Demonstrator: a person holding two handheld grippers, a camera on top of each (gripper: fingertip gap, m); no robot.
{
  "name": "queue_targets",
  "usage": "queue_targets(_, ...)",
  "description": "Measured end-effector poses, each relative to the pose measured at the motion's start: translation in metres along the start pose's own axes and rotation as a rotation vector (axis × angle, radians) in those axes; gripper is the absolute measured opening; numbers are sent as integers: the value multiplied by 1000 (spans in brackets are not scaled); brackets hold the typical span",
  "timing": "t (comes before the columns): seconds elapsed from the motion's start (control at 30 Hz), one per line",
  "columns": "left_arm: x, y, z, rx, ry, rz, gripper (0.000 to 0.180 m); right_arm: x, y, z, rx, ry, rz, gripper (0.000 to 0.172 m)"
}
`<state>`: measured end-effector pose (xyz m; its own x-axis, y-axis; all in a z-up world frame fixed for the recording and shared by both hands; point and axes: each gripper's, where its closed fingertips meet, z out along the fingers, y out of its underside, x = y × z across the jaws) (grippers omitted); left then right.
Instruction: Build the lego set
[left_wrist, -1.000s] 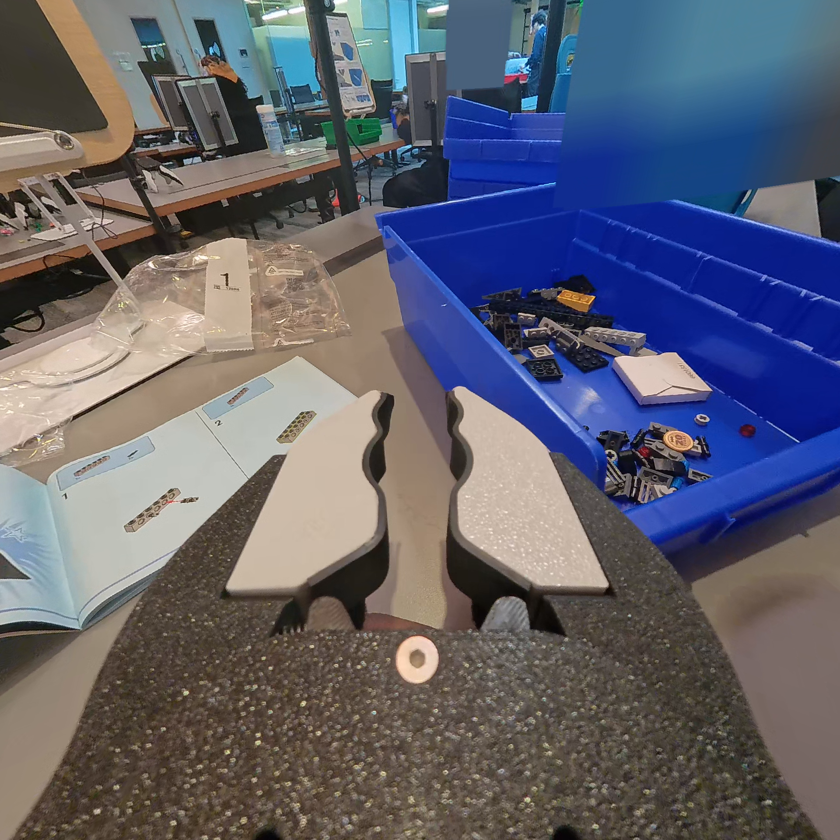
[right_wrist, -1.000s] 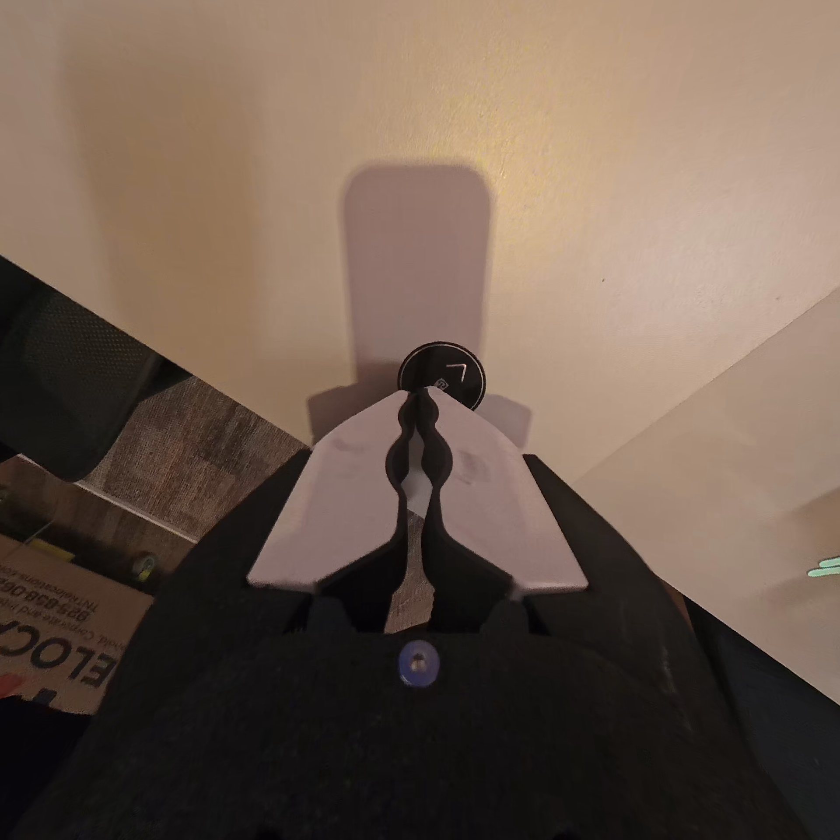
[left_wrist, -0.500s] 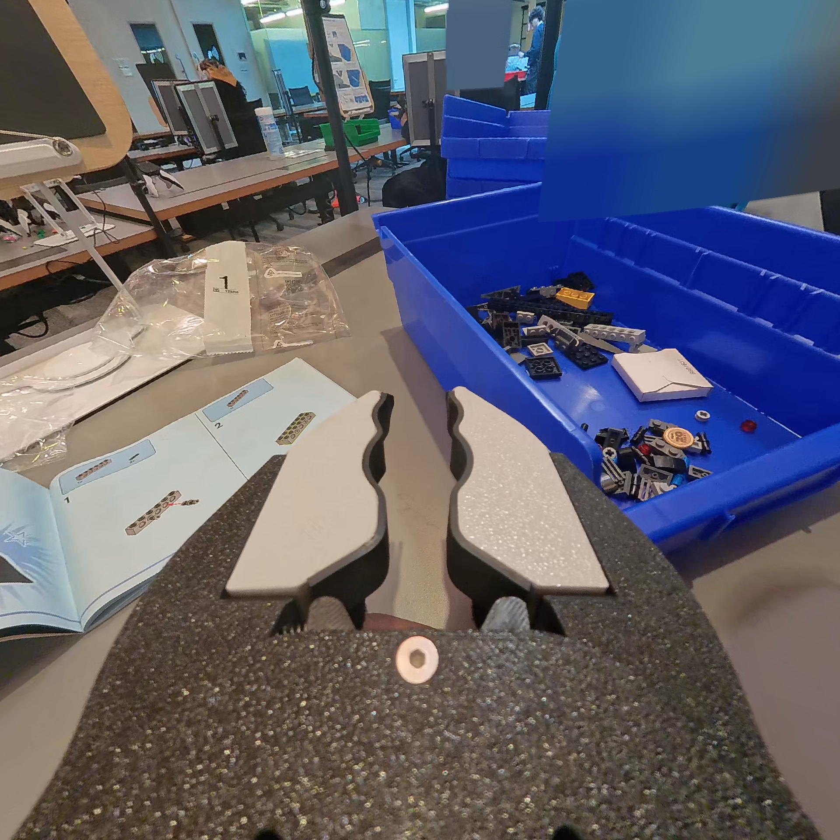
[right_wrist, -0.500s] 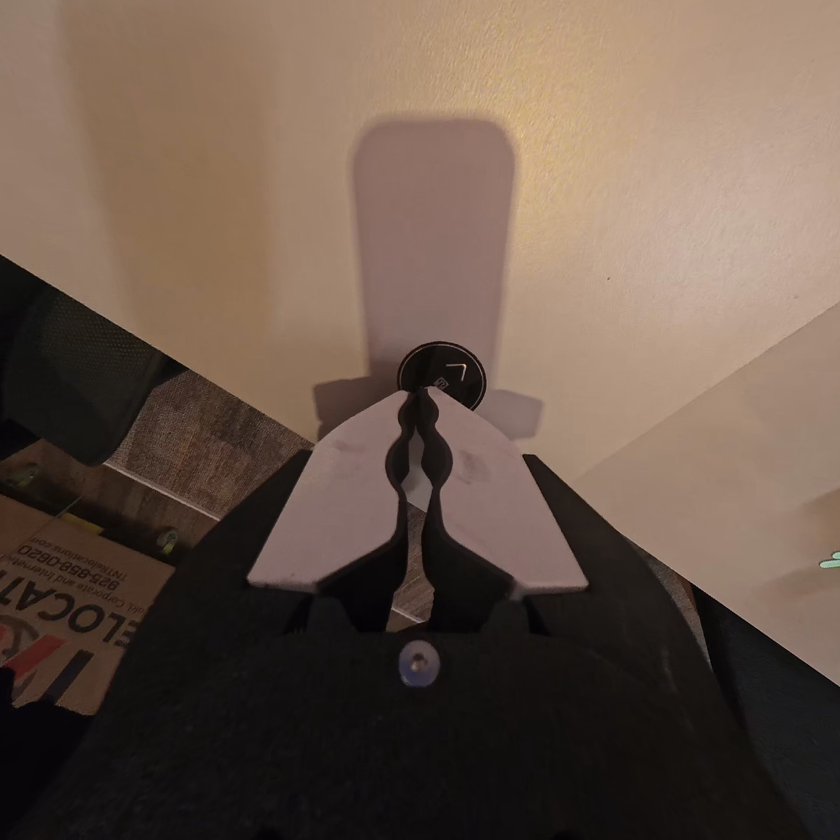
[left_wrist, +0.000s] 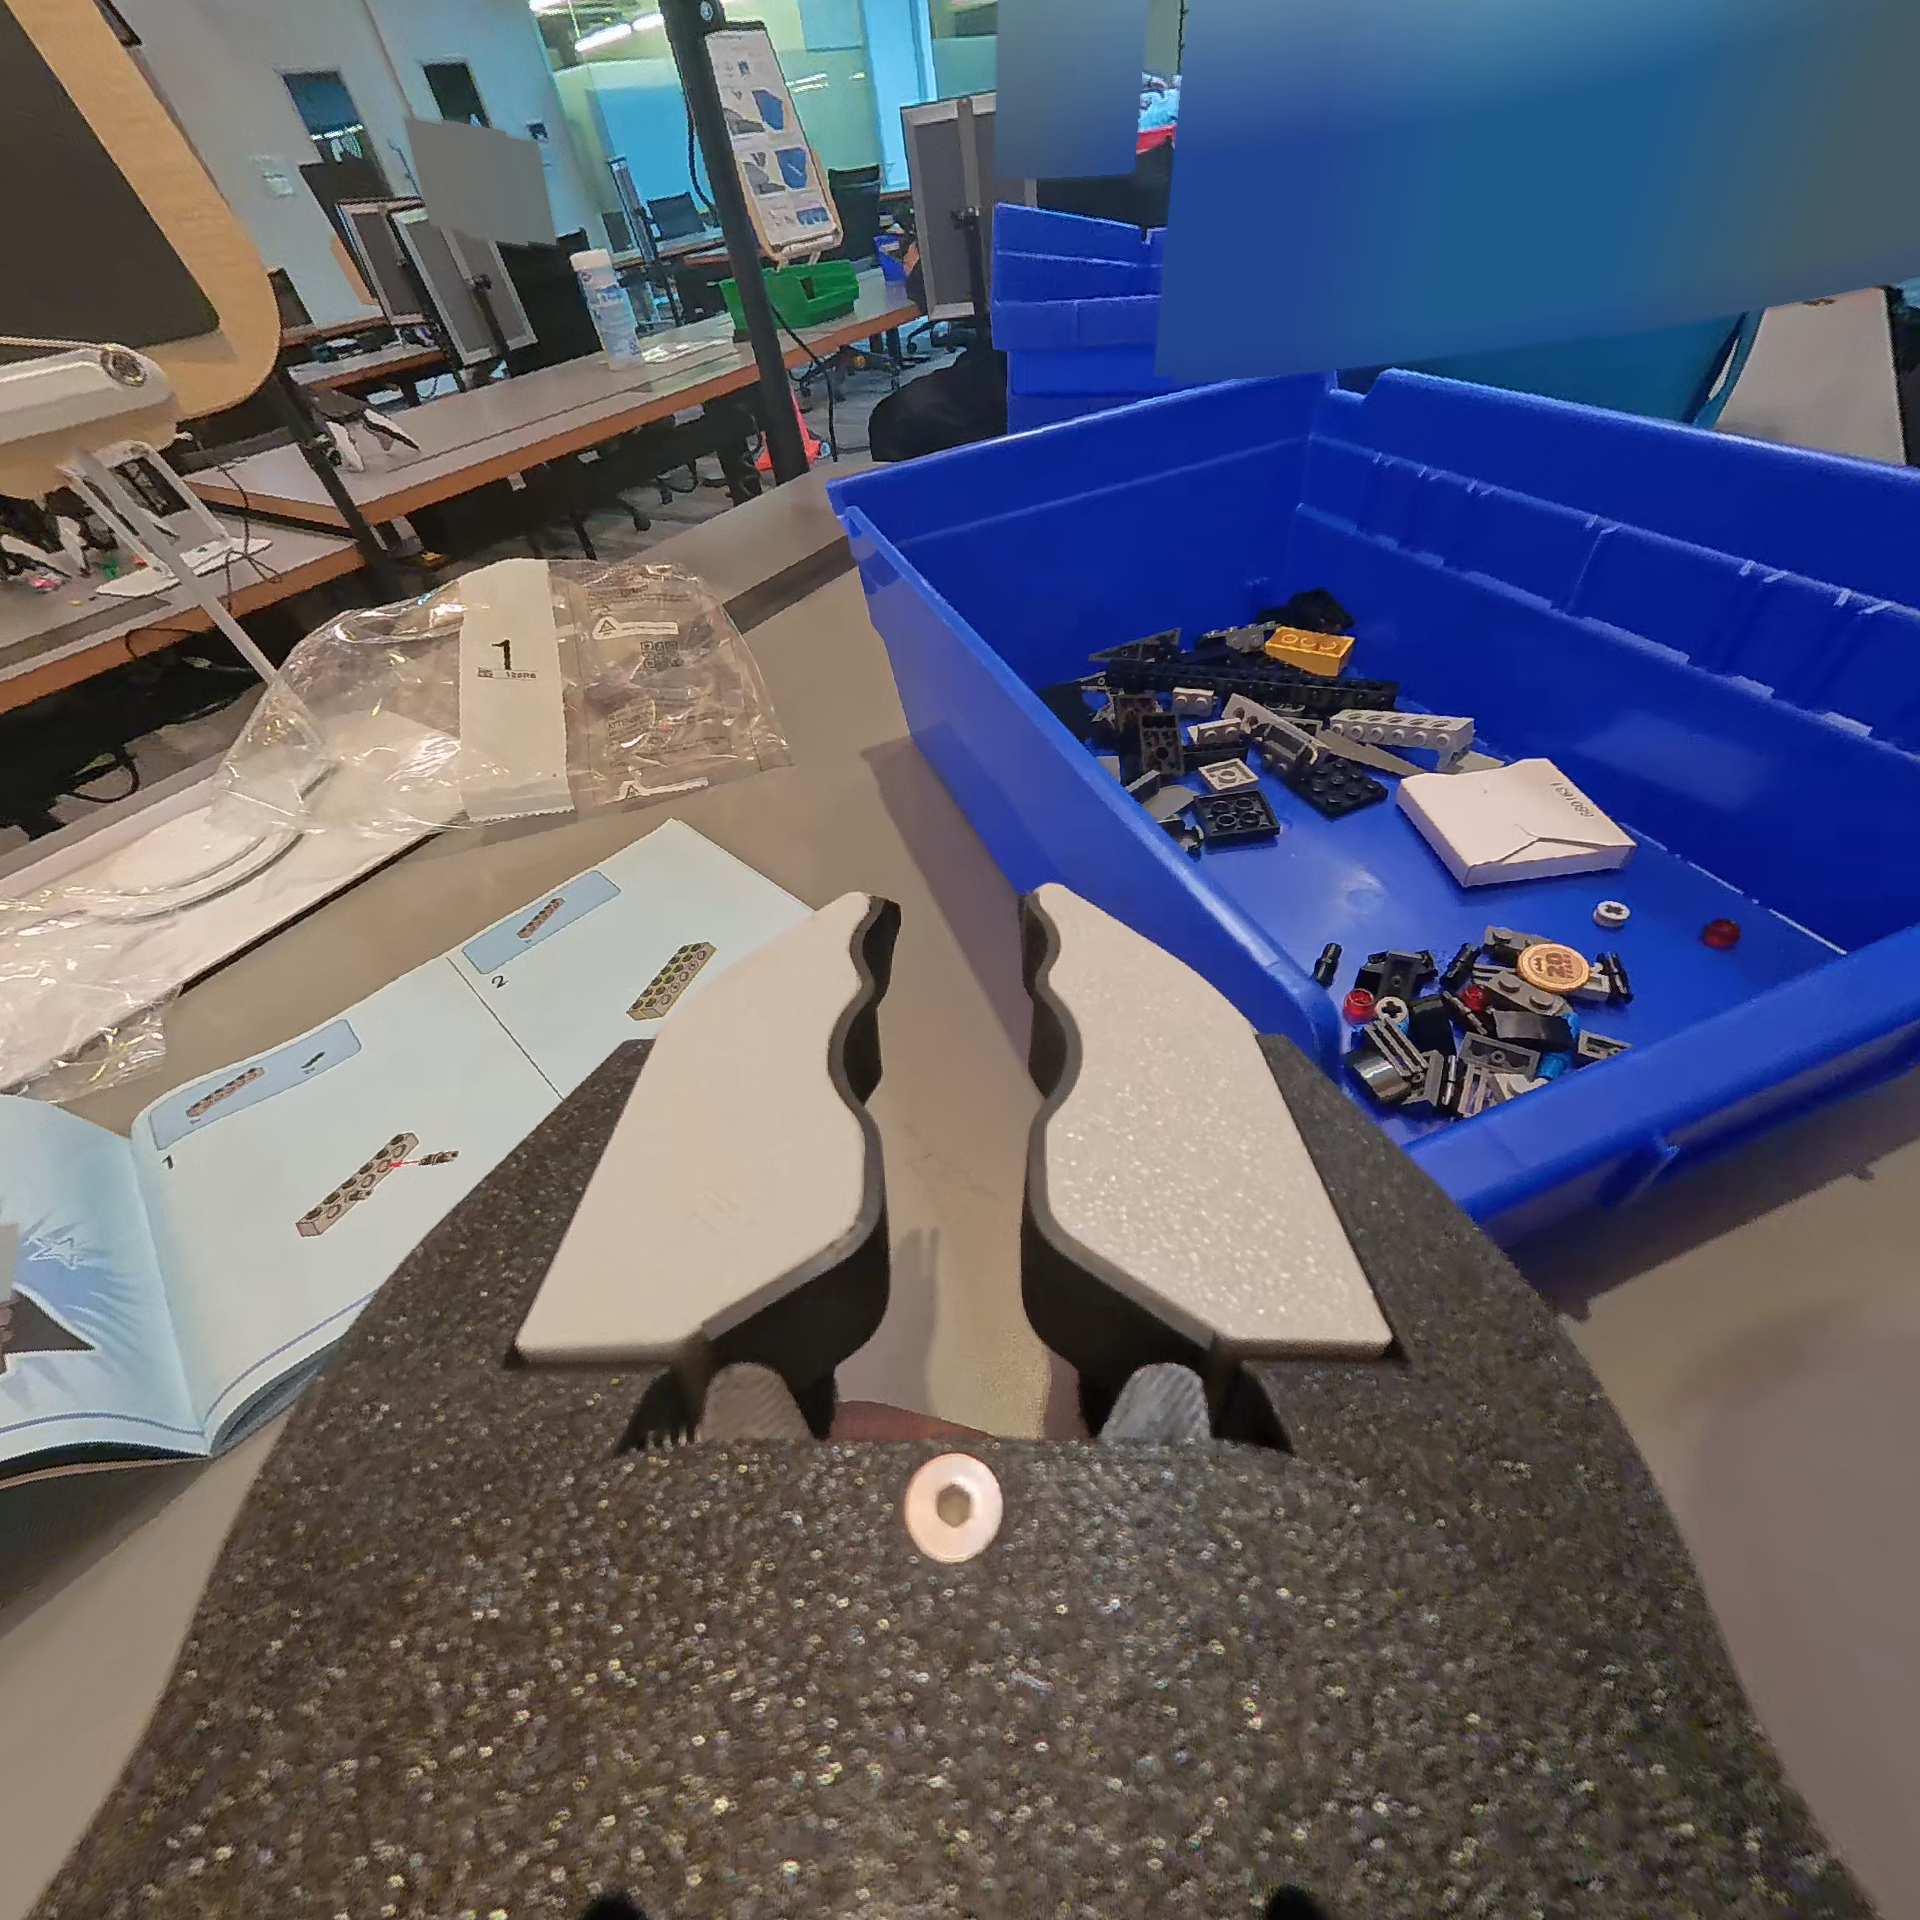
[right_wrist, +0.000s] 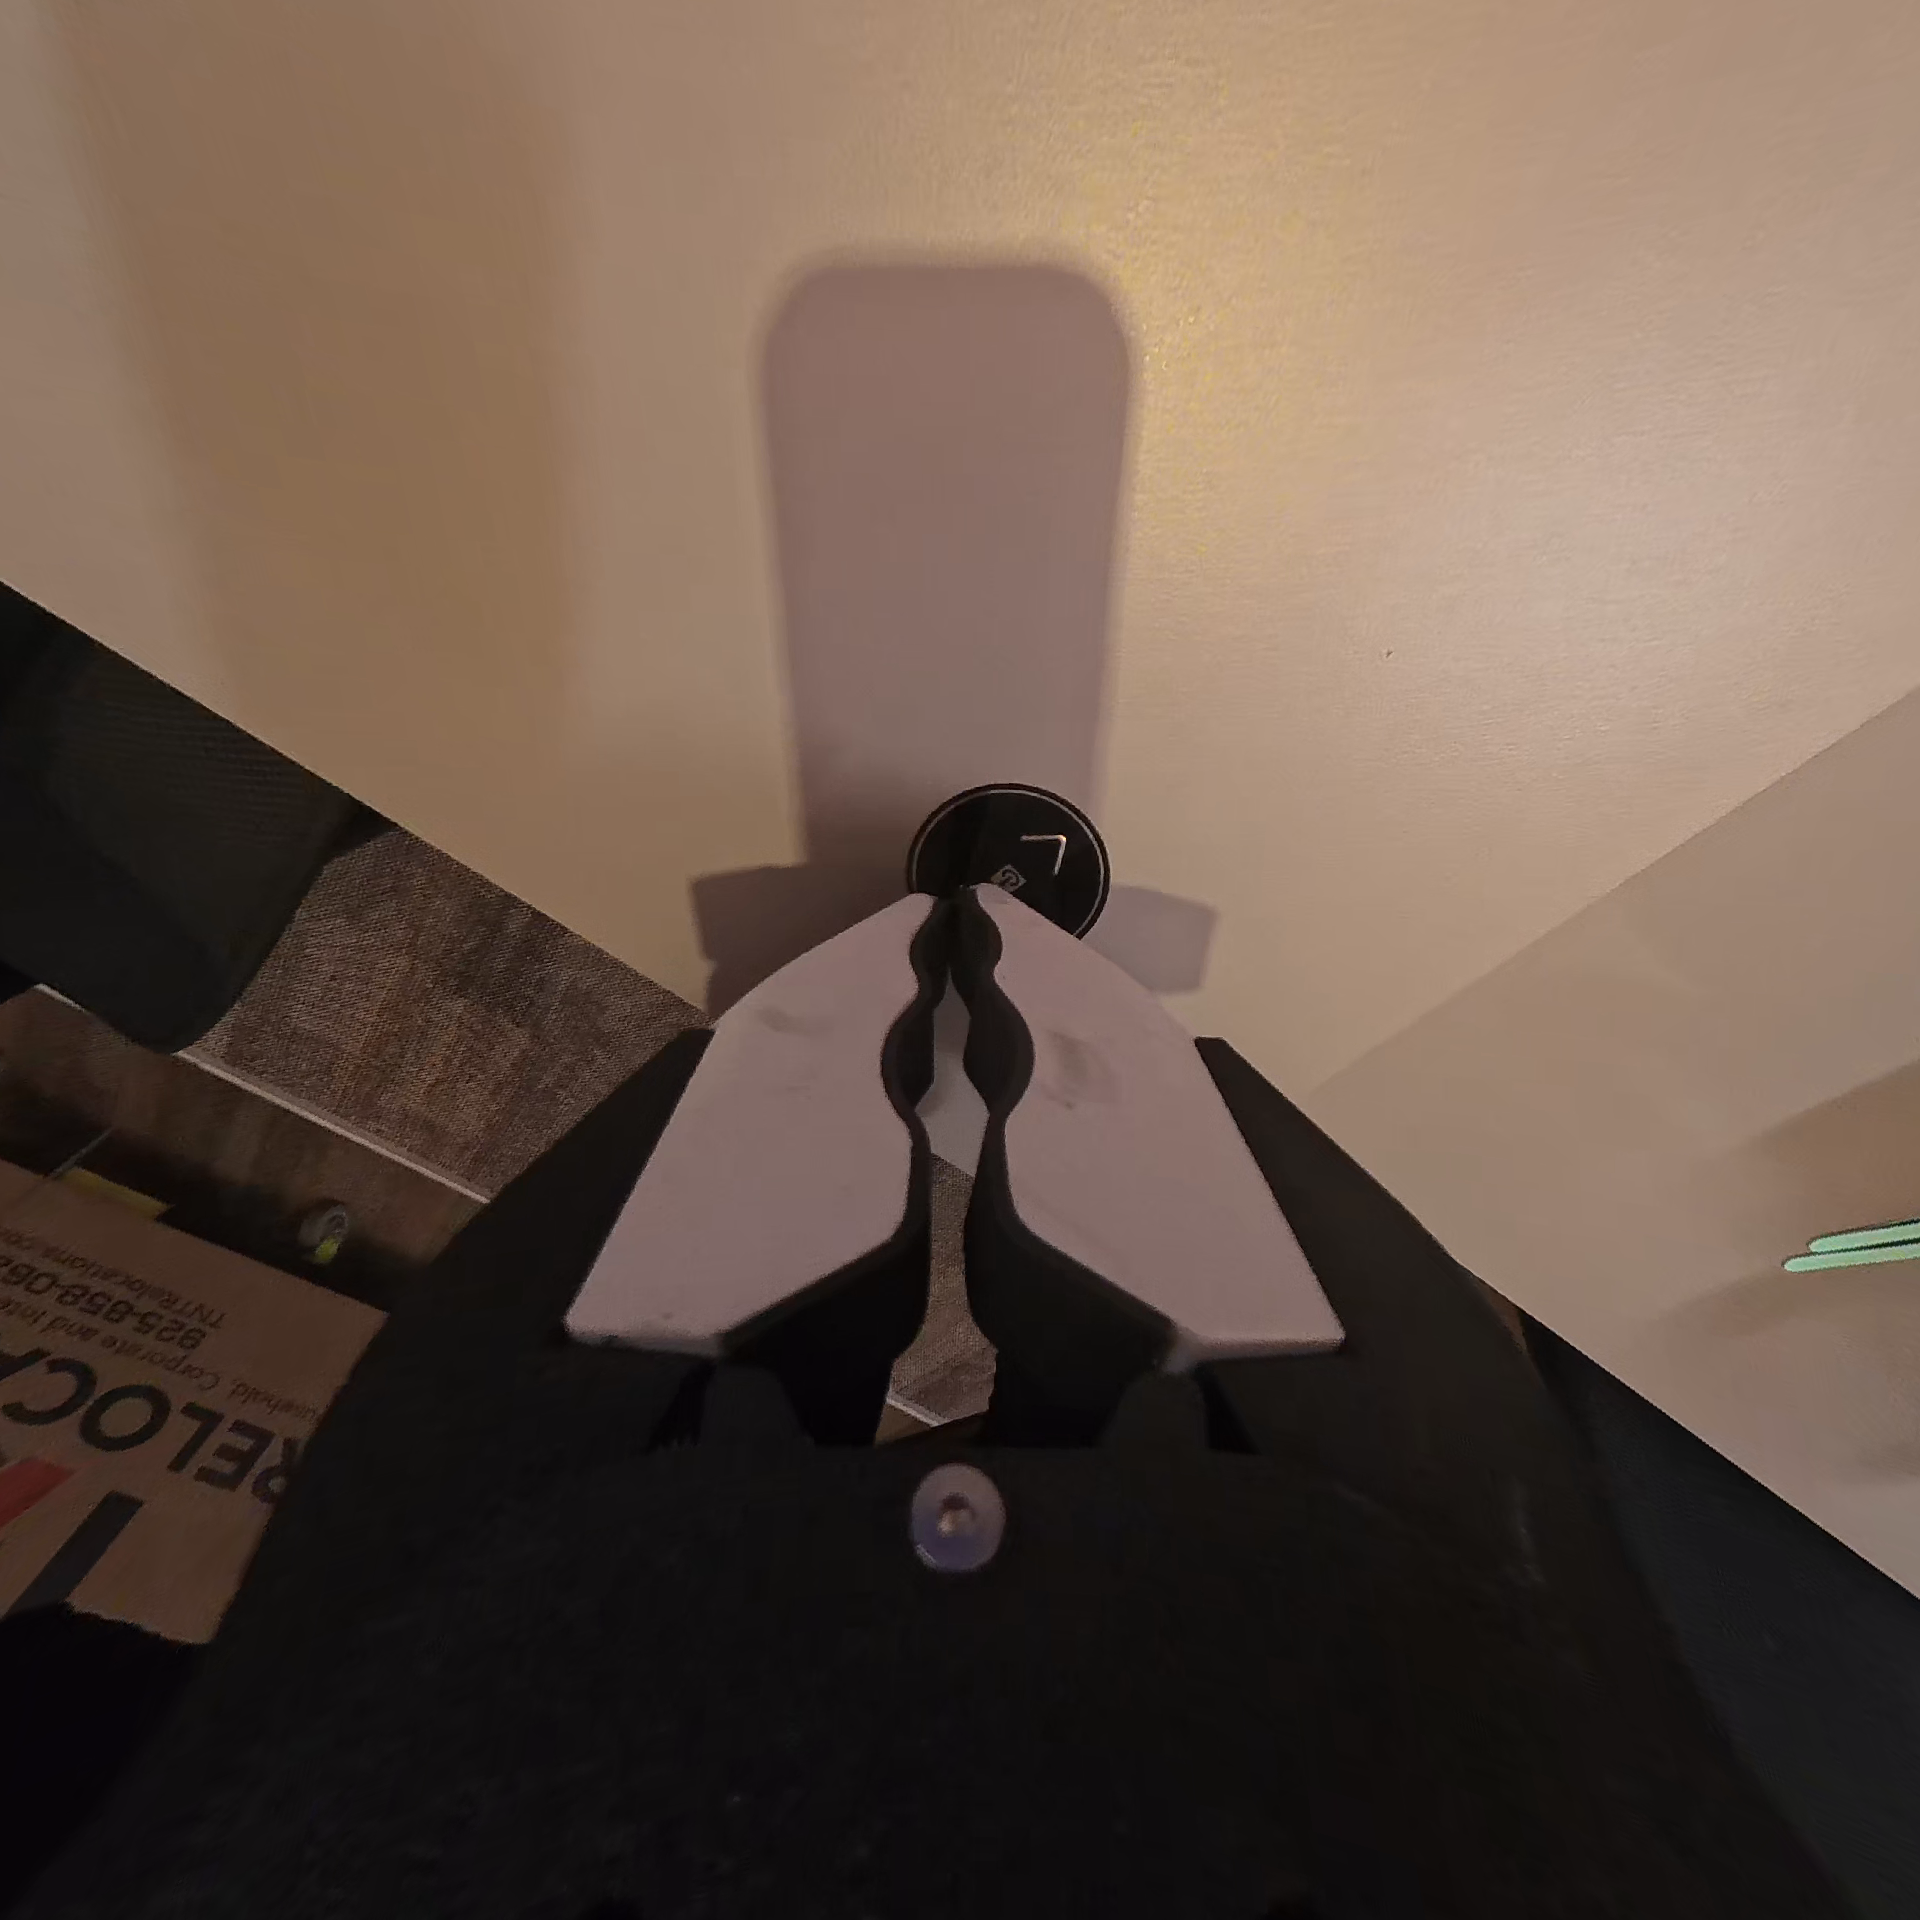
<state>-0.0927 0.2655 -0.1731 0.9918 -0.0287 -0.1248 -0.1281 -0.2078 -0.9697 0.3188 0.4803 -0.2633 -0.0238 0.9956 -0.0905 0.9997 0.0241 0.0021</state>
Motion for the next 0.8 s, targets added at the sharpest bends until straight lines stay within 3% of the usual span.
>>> queue_targets(0.8,0,1,1,-4,-4,8,24,-1,-1,-1,17,-23,30,0)
